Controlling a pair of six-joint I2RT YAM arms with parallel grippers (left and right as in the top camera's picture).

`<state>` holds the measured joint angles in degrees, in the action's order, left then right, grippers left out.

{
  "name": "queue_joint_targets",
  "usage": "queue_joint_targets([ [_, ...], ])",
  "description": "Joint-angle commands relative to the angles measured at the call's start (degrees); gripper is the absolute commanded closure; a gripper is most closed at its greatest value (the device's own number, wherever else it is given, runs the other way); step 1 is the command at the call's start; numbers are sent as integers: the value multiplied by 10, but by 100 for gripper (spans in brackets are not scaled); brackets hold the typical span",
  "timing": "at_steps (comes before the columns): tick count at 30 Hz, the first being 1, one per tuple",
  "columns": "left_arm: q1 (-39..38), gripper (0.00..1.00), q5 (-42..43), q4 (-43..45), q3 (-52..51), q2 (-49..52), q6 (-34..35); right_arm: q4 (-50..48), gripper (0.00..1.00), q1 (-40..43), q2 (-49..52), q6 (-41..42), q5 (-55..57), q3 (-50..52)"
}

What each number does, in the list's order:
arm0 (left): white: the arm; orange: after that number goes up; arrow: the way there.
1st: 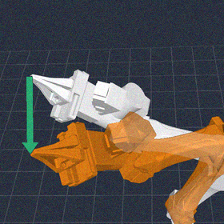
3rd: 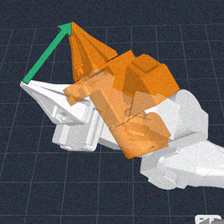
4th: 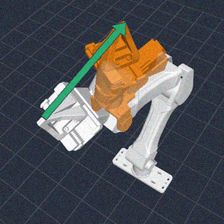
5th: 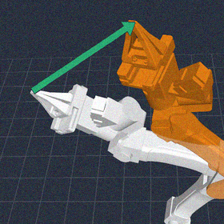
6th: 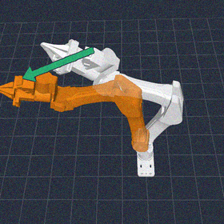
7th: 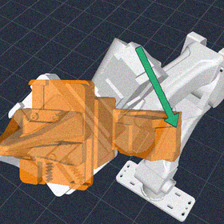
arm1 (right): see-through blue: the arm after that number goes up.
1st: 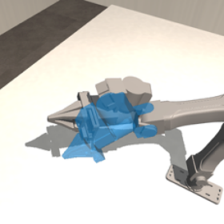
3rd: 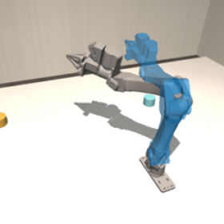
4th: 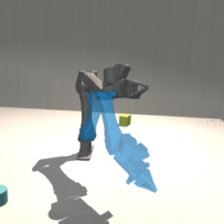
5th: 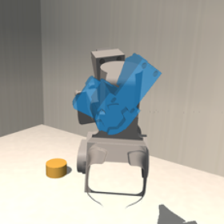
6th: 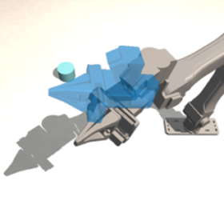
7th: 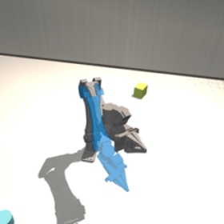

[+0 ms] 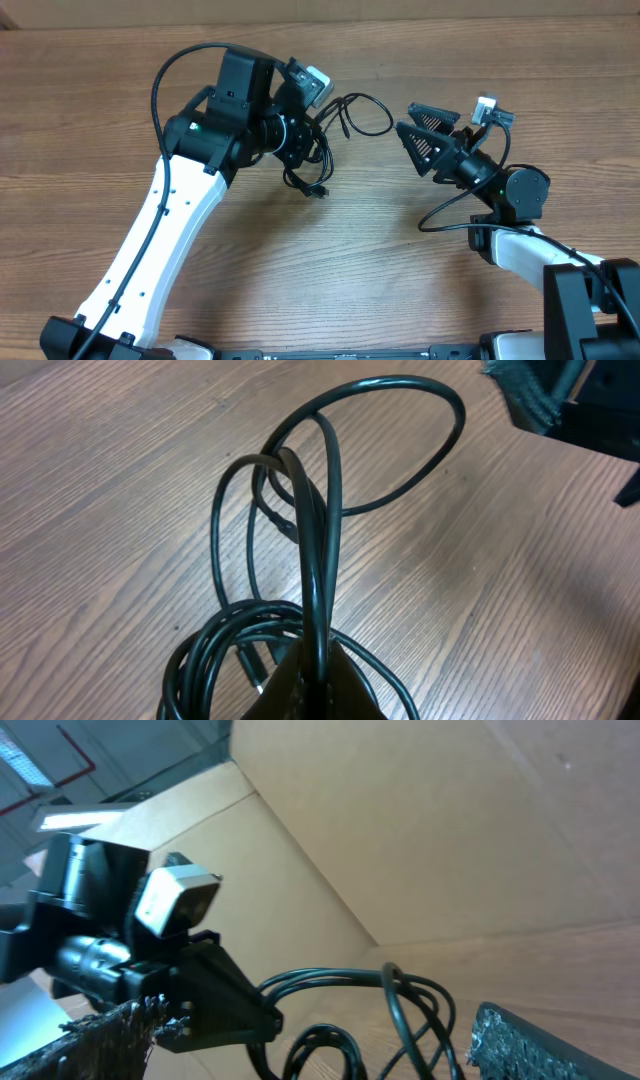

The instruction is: Untangle cables

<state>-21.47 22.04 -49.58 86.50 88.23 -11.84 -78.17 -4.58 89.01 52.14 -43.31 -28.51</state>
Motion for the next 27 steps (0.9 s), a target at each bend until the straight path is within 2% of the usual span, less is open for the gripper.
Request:
queue_joint_targets([
  [1,-16,96,21,2,12,-14,-29,11,0,-2,1,-16,-2,-8],
  [6,-45,96,21,5,12,-14,-55,20,0,-3,1,-12,0,-8],
  [13,-62,96,1,14,12,-14,-56,55,3,-3,1,-13,19,-8],
  [16,-62,96,1,16,12,-14,-56,76,27,-3,1,-15,28,-8],
  [20,-62,96,0,23,12,-14,-56,78,53,-3,1,-15,28,-8],
  [27,-62,96,5,37,12,-14,-55,78,84,-3,1,-17,28,-8],
])
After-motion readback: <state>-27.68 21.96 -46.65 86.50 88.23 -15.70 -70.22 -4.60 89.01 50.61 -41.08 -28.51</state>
